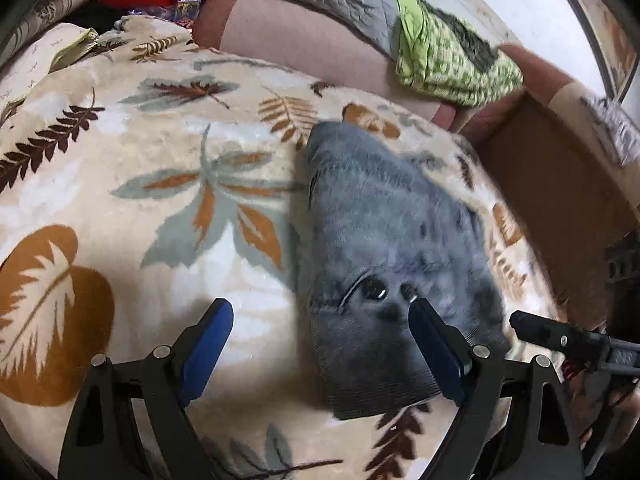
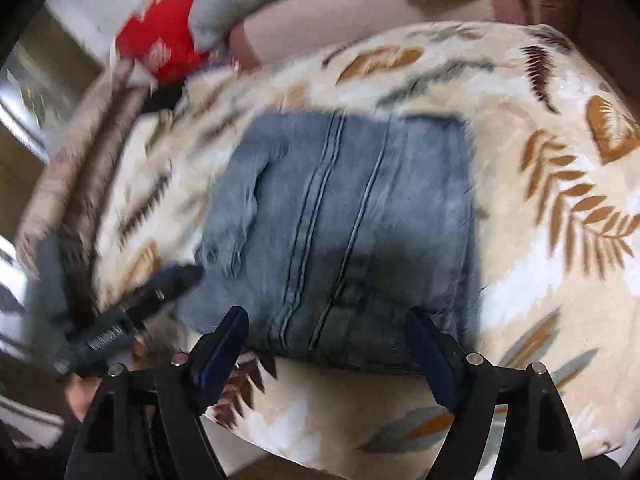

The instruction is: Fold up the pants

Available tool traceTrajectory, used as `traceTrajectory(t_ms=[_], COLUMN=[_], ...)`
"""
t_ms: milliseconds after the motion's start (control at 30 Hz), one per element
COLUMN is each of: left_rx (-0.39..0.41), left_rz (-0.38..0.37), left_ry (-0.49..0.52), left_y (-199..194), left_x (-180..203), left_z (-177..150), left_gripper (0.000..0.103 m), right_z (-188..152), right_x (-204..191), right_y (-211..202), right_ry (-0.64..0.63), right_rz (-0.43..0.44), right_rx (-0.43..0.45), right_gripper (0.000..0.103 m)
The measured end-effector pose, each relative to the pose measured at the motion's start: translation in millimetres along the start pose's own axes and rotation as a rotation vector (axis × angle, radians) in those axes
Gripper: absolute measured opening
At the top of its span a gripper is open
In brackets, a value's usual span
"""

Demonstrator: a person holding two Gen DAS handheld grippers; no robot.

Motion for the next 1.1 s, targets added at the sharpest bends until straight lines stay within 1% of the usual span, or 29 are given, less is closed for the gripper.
traceTrajectory(t_ms=[67,133,200,233,333,400,467,533,567,633,700,800,833,867,900,933,1000,1100], left_rx=[-0.009,-0.036,-0.077,-0.091,-0.152,-0.176,-0.198,-0.225,-0.234,-0.225,-0.210,-0.207,-0.215,-0.225,-0.230,-0.232,-0.235,-0.233], left_rz=[-0.047,-0.112,-0.123,-0.129,-0.163,-0.196,-0.196,-0.193,-0.189,-0.183,-0.195,-0.210,-0.208,-0.204,-0.189,-0.175,-0.174,-0.111], left_ry=[-0.020,-0.043,-0.059,-0.062,-0.106,-0.122,-0.133,-0.143,-0.138,-0.116,-0.112,-0.131,-0.138,-0.138,-0.125,-0.119,-0.115,-0.067], left_y=[-3,2,13,19,36,45,55,65,67,68,66,70,73,76,79,80,79,78], left_x=[2,4,4,3,0,1,3,4,4,8,9,7,5,5,4,3,5,10], left_z=[7,16,25,30,41,46,49,48,46,46,48,52,52,52,51,51,51,50], left_gripper=[0.090,0.090,0.090,0.090,0.090,0.090,0.090,0.090,0.089,0.088,0.088,0.088,0.088,0.081,0.072,0.069,0.059,0.055], right_z=[8,13,20,26,42,52,55,55,53,53,55,56,55,56,56,57,57,57], right_x=[16,42,59,67,82,91,96,104,105,100,96,102,104,103,101,97,92,90], right_y=[-10,-12,-9,-4,6,11,21,32,34,35,32,38,44,46,45,45,45,46], right_ry=[0.062,0.163,0.224,0.253,0.299,0.305,0.308,0.317,0.321,0.314,0.299,0.306,0.325,0.329,0.320,0.308,0.288,0.292], right_rz=[0.040,0.082,0.140,0.182,0.261,0.259,0.257,0.233,0.246,0.276,0.307,0.272,0.280,0.293,0.296,0.302,0.286,0.271], right_rx=[0.019,0.022,0.019,0.014,-0.006,-0.011,-0.031,-0.057,-0.057,-0.056,-0.041,-0.046,-0.062,-0.061,-0.062,-0.065,-0.070,-0.071], right_gripper=[0.083,0.083,0.083,0.083,0.083,0.083,0.083,0.083,0.083,0.083,0.083,0.083,0.083,0.083,0.082,0.081,0.078,0.075])
Point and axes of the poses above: each gripper's, at about its wrist camera, not at the fingertips, and y roughly the way its jaws point, x to its right, z to its top, the point moved 5 cm from there along y, roughly the way its jaws point, and after that the axes turned 3 degrees about -x, right-handed, at the moved point
